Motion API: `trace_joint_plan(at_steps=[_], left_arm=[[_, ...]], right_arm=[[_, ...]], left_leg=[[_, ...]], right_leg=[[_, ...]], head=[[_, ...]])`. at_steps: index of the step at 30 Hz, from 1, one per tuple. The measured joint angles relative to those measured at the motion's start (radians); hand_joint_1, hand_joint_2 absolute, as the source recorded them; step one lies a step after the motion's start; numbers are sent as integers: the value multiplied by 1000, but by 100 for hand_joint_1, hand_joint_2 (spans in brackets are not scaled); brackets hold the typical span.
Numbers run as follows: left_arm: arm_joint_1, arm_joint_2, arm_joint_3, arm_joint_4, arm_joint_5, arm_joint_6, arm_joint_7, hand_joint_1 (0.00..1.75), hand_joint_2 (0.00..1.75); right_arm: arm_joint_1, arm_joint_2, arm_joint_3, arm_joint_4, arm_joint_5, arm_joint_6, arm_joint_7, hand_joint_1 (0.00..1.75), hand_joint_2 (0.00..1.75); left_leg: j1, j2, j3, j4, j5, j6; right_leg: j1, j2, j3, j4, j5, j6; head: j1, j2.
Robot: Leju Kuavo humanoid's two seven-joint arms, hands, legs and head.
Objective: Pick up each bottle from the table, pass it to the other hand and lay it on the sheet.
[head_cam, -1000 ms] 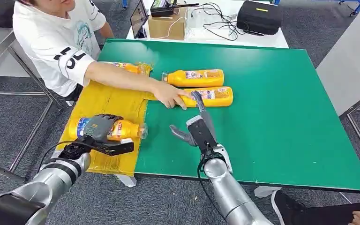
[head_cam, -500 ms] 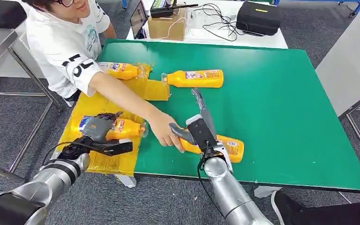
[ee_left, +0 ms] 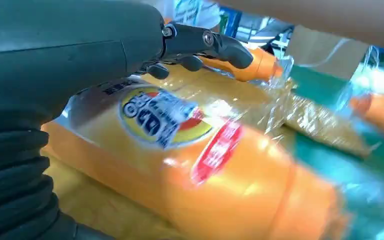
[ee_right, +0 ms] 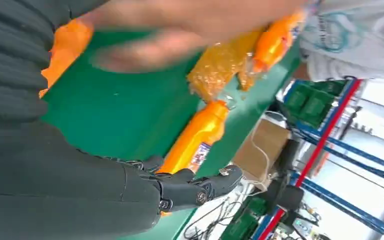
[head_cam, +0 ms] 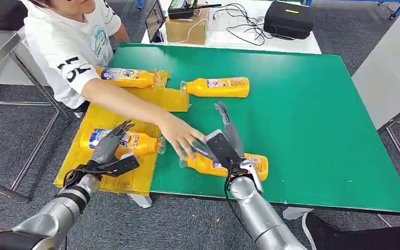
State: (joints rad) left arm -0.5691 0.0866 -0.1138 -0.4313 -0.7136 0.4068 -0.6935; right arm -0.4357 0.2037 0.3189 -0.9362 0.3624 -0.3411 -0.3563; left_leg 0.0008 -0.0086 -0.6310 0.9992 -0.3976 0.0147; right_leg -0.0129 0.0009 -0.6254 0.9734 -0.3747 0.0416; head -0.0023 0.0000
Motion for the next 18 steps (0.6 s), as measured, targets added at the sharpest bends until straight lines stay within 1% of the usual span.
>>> trace_joint_plan(at_steps=[7, 12, 18], left_arm=[[92, -3, 42, -166, 243, -124, -5, 0, 175], [124, -3, 48, -229, 256, -136, -6, 0, 175], [137, -3, 52, -261, 256, -136, -6, 0, 175]], right_arm=[[21, -31, 5, 21, 54, 6, 43, 0, 175], [29, -45, 7, 28, 59, 6, 49, 0, 175], [30, -53, 12, 34, 61, 6, 50, 0, 175]], left_leg=[[0, 0, -1, 0, 0, 0], [0, 0, -3, 0, 0, 0], [0, 0, -3, 0, 0, 0]], right_leg=[[0, 0, -1, 0, 0, 0], [0, 0, -3, 0, 0, 0], [0, 0, -3, 0, 0, 0]], head=[[0, 0], [0, 0], [0, 0]])
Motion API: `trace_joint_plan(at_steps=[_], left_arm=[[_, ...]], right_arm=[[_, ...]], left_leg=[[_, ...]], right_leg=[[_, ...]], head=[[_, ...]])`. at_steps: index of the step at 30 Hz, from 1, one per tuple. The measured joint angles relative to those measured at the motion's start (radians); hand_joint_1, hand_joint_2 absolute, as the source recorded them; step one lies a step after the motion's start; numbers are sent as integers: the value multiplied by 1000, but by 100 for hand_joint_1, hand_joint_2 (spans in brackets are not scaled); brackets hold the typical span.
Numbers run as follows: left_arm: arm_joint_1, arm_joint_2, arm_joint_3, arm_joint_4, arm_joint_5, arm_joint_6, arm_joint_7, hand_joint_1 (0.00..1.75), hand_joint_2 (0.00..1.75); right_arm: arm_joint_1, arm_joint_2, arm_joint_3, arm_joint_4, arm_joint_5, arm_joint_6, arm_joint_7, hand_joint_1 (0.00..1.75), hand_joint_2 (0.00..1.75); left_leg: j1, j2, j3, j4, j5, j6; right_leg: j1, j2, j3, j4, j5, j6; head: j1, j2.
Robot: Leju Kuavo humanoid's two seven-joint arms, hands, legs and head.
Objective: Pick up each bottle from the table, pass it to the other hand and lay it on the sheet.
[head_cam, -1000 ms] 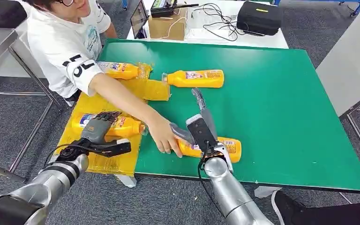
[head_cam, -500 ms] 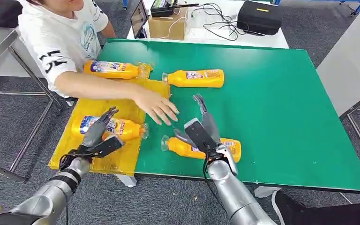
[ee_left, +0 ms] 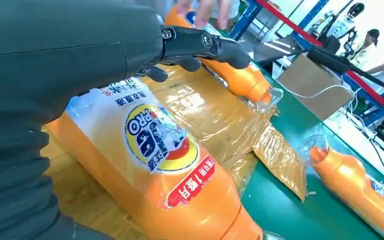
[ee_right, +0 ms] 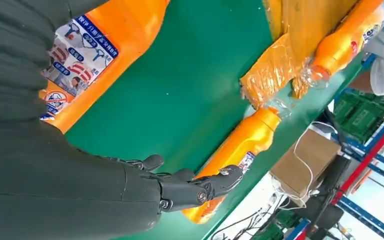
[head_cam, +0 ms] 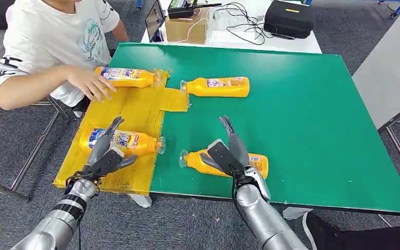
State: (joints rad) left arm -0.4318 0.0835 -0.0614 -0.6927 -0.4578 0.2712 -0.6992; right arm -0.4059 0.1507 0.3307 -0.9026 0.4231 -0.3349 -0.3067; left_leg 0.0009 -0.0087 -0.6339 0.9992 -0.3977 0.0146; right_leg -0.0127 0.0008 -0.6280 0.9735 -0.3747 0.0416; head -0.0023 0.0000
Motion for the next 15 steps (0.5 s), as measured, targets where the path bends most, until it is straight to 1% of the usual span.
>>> trace_joint_plan(at_steps=[9, 11, 15], left_arm=[[9, 0, 0, -13, 13, -4, 0, 0, 175], [14, 0, 0, -27, 66, -31, 0, 0, 175], [34, -3, 3, -82, 214, -141, 0, 0, 175]], right_arm=[[0, -3, 7, 1, 5, 0, 3, 0, 175], [2, -7, 8, 1, 25, 0, 21, 0, 175], [30, -28, 8, -4, 86, 0, 68, 0, 175]], left_leg=[[0, 0, 0, 0, 0, 0], [0, 0, 0, 0, 0, 0], [0, -1, 0, 0, 0, 0]], right_leg=[[0, 0, 0, 0, 0, 0], [0, 0, 0, 0, 0, 0], [0, 0, 0, 0, 0, 0]], head=[[0, 0], [0, 0], [0, 0]])
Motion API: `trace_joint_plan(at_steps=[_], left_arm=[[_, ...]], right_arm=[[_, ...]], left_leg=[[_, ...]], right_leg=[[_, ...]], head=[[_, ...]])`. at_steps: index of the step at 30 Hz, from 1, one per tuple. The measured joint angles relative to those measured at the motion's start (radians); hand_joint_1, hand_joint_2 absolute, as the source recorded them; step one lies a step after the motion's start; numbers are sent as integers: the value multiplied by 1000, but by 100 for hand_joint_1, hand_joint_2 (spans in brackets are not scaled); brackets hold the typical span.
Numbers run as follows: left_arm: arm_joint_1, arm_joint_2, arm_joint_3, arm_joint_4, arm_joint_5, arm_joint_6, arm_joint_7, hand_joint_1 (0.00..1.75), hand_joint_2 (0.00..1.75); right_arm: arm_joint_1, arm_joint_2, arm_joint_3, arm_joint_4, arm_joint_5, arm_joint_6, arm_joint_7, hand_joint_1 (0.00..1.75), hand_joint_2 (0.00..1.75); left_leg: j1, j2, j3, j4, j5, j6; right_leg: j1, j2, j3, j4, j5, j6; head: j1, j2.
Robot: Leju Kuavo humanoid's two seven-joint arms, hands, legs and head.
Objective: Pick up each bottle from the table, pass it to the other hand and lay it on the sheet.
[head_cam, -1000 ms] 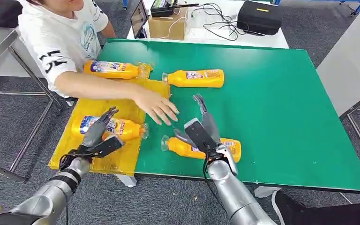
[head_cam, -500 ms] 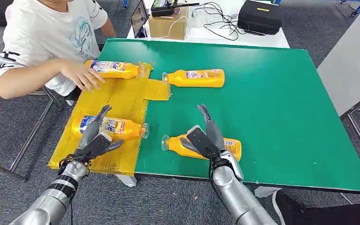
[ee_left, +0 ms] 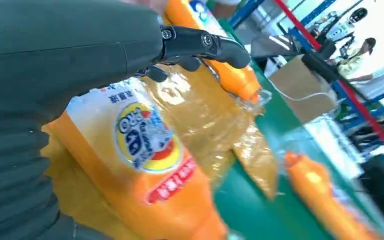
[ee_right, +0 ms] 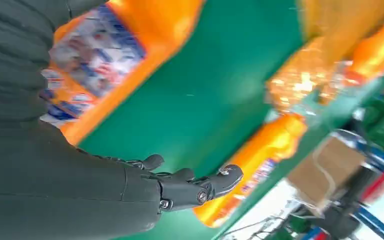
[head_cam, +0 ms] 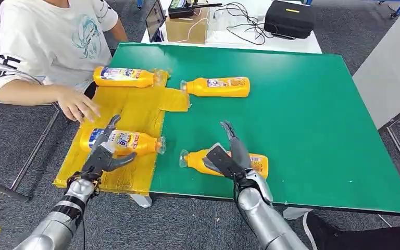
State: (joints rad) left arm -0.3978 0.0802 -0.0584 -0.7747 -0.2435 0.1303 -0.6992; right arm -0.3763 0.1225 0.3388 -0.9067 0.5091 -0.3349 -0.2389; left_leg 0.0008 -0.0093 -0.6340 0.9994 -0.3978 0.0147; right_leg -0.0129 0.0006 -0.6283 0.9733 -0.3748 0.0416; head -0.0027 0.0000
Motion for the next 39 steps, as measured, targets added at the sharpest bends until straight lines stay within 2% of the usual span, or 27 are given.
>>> trace_joint_plan(at_steps=[6, 10, 21, 22, 23, 24, 25, 29, 33, 39], left_arm=[[17, -52, 32, -62, 60, -133, -1, 0, 175], [19, -96, 39, -95, -8, -100, -1, 0, 175], [9, -129, 49, -112, 3, -131, -2, 0, 175], [9, -131, 50, -112, 3, -132, -2, 0, 175], [9, -133, 53, -112, 2, -135, -2, 0, 175], [7, -135, 55, -112, 1, -137, -2, 0, 175], [5, -136, 56, -112, 1, -142, -2, 0, 175], [-4, -142, 62, -110, 1, -165, -2, 0, 175], [-27, -151, 63, -99, 1, -184, -2, 0, 175], [-40, -156, 63, -90, 2, -184, -2, 0, 175]], right_arm=[[70, -45, 0, -56, 160, 14, 106, 0, 175], [85, -90, 1, -88, 279, 77, 201, 0, 175], [103, -149, -5, -137, 372, 127, 258, 0, 175], [103, -155, -6, -139, 381, 132, 266, 16, 175], [103, -159, -7, -141, 397, 146, 277, 52, 175], [101, -168, -7, -141, 410, 160, 287, 166, 175], [95, -174, -7, -141, 419, 176, 294, 175, 175], [50, -202, -5, -105, 444, 252, 308, 175, 175], [-48, -219, 6, -2, 417, 361, 253, 175, 175], [-102, -224, 16, 74, 405, 370, 235, 175, 175]], left_leg=[[-1, 0, -1, 0, 0, 1], [-1, 0, 0, 0, 0, 1], [-1, 1, 2, 0, 0, 1], [-1, 1, 2, 0, 0, 1], [-1, 1, 2, 0, 0, 1], [-1, 1, 2, 0, 0, 1], [-1, 1, 2, 0, 0, 1], [-2, 1, 3, 0, 0, 1], [-2, 4, 6, 0, 0, 1], [-2, 4, 9, 0, 1, 2]], right_leg=[[-1, 0, 0, 0, 0, 0], [-1, 0, 1, -1, 0, 0], [-1, 0, 2, -1, 1, 1], [-1, 0, 2, -1, 1, 1], [-1, 0, 2, -1, 1, 1], [-1, 0, 3, -1, 1, 1], [-1, 0, 3, -1, 1, 1], [-1, 0, 3, -1, 2, 2], [-1, 2, 5, -2, 3, 2], [-1, 2, 8, -1, 3, 2]], head=[[0, 0], [0, 0], [0, 0], [0, 0], [0, 0], [0, 0], [0, 0], [0, 0], [0, 0], [0, 0]])
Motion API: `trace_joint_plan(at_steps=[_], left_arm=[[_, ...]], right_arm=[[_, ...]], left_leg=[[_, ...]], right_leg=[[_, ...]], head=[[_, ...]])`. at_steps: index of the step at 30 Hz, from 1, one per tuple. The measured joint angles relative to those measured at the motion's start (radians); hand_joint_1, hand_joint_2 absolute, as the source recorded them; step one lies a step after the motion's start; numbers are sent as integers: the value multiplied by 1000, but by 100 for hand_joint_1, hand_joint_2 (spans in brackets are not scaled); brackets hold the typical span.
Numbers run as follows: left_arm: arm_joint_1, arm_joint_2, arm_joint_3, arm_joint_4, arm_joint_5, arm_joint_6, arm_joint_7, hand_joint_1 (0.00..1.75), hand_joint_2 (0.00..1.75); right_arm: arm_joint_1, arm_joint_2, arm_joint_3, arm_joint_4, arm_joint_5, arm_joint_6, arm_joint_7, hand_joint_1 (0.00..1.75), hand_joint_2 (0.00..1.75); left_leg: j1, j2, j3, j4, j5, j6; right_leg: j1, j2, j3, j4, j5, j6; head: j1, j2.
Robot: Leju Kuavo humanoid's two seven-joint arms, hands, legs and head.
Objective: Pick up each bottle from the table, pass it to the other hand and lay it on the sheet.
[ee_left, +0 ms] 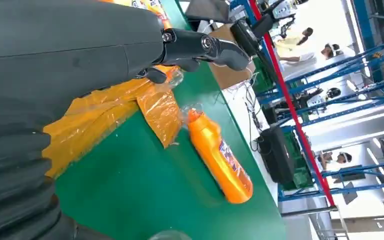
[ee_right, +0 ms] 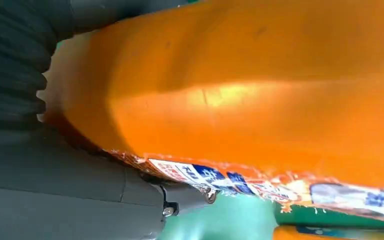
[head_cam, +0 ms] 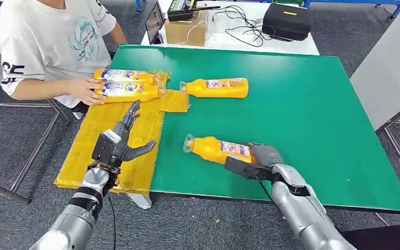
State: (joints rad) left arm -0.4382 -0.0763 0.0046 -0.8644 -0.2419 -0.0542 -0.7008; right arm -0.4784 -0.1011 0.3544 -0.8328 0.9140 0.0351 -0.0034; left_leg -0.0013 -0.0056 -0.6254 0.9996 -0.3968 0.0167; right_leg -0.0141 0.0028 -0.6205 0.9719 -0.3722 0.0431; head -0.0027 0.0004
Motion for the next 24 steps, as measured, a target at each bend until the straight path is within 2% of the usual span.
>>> trace_joint_plan(at_steps=[8, 11, 13, 16, 20, 24], left_arm=[[-19, 0, 0, 18, 21, -27, 0, 0, 175], [-29, 0, -1, 29, 26, -23, 0, 0, 175], [-32, -2, -2, 34, 33, -12, 0, 0, 175], [-37, -10, -8, 48, 32, 13, 0, 0, 175], [-46, -40, -9, 66, 35, 21, 12, 0, 175], [-53, -69, -15, 76, 45, 17, 43, 0, 175]], right_arm=[[-97, -12, 33, 115, -55, 100, -84, 175, 175], [-122, -15, 43, 160, -91, 96, -112, 175, 175], [-117, -10, 42, 172, -150, 42, -140, 175, 175], [-68, 23, 8, 163, -273, -98, -184, 175, 175], [35, 119, -60, 81, -406, -263, -237, 175, 175], [68, 204, -88, 49, -444, -348, -267, 175, 175]], left_leg=[[0, 2, 3, 0, 0, 0], [0, 1, 5, 0, -1, 0], [0, 1, 5, 0, 0, 0], [0, 1, 4, 0, 0, 0], [0, 1, 1, 0, 0, 0], [1, 1, -5, 0, 0, -1]], right_leg=[[0, 1, 2, -1, 0, 0], [0, 1, 5, -1, 0, 0], [0, 1, 5, -1, 1, 0], [0, 1, 5, 0, 1, 0], [1, 1, 1, 0, 2, -1], [1, 1, -6, 1, 2, -1]], head=[[0, 0], [0, 0], [0, 0], [0, 0], [0, 0], [0, 0]])
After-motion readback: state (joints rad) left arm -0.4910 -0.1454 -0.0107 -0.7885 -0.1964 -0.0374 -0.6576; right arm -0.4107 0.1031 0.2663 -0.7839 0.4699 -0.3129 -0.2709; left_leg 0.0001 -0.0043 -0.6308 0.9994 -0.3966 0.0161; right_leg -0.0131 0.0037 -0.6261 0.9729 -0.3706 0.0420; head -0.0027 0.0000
